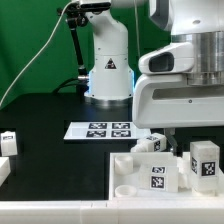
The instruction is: Assemble one leg
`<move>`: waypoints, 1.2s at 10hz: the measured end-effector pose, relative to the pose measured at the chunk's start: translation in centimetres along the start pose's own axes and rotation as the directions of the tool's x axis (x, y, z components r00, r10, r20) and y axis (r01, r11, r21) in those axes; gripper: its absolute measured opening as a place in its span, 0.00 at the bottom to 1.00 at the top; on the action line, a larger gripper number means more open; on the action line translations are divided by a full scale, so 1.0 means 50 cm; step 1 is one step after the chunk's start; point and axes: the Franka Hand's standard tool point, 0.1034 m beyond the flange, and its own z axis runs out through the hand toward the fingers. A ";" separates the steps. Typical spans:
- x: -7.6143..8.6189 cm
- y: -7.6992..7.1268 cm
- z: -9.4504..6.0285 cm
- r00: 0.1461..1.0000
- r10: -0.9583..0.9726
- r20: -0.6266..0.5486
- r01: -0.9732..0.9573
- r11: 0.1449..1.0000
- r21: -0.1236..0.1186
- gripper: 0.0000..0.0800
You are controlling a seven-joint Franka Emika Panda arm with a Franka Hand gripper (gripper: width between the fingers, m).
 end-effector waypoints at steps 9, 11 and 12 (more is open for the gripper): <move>0.001 0.004 0.000 0.972 0.235 0.001 -0.235 0.972 0.007 0.35; 0.000 0.006 0.002 0.893 0.450 0.001 -0.450 0.893 0.013 0.35; 0.000 0.005 0.002 0.844 0.537 -0.004 -0.537 0.844 0.015 0.35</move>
Offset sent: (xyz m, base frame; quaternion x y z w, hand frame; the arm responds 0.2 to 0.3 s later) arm 0.0000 0.0000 0.0000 0.0000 0.0000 0.0000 1.0000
